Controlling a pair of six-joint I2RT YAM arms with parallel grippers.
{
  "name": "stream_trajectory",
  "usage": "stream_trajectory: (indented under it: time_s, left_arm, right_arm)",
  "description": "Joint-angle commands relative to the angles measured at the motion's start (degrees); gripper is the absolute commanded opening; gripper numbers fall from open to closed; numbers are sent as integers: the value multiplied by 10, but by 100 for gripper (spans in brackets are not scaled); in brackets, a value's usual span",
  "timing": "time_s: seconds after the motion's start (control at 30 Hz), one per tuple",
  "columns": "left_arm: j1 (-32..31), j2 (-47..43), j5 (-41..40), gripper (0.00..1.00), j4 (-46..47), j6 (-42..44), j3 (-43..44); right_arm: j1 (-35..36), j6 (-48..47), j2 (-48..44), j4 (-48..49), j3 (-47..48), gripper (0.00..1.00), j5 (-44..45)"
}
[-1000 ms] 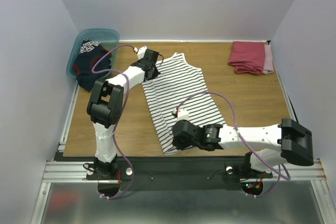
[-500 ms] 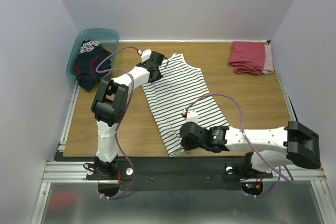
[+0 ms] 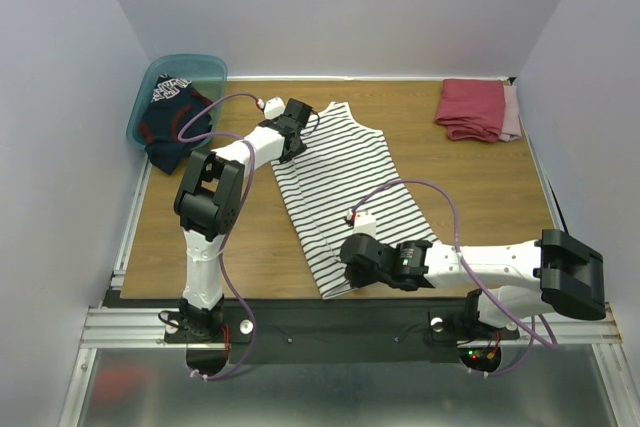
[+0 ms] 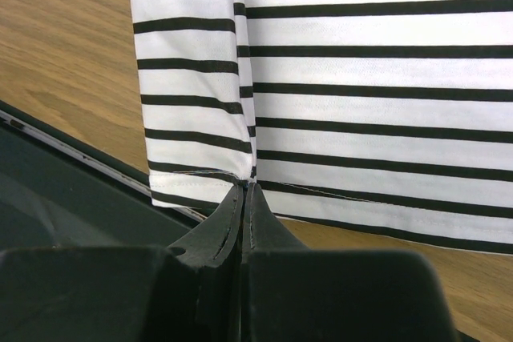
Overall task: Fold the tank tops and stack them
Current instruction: Fold the tank top
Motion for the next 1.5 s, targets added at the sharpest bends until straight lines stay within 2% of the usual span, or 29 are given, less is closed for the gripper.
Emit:
stream_trajectory:
  time_s: [0.0,0.5,0.57,0.7,0.73,0.8,0.9,0.93,1.03,1.2,1.47]
  left_arm:
    - [-3,-17,-20,40,-11,-9,17]
    - [-16,-9,-27,39,-16,-16,10]
    - [-15,-6,-27,35,-16,-18,9]
    - [-16,-9,-30,20,-15,-13,7]
    - [-16,-11,-30,20,-16,-13,7]
    - [-16,-10,-33,21,-18,-12,6]
    - [-16,-18,-42,29,-18,-17,-4]
    - [-16,-21,-44,37,-18,-17,-7]
    - [-16,-31,-54,43,-21,-18,-9]
    - [-16,-24,-56,43,-27,-16,-6]
    - [-18,-5,-54,36,-25,-20,-12]
  right_arm:
    - [-1,9,-1,5,25,0,18]
    - [-1,11,3,5,27,0,22]
    - [0,11,3,5,27,0,22]
    - [-1,13,3,5,26,0,22]
    - [-1,13,4,5,27,0,22]
    - [-1,13,5,5,28,0,20]
    - [-1,13,5,5,30,0,21]
    - [-1,13,6,5,30,0,21]
    - [-1,13,8,5,31,0,21]
    - [-1,14,11,6,31,0,19]
    - [-1,14,11,8,31,0,19]
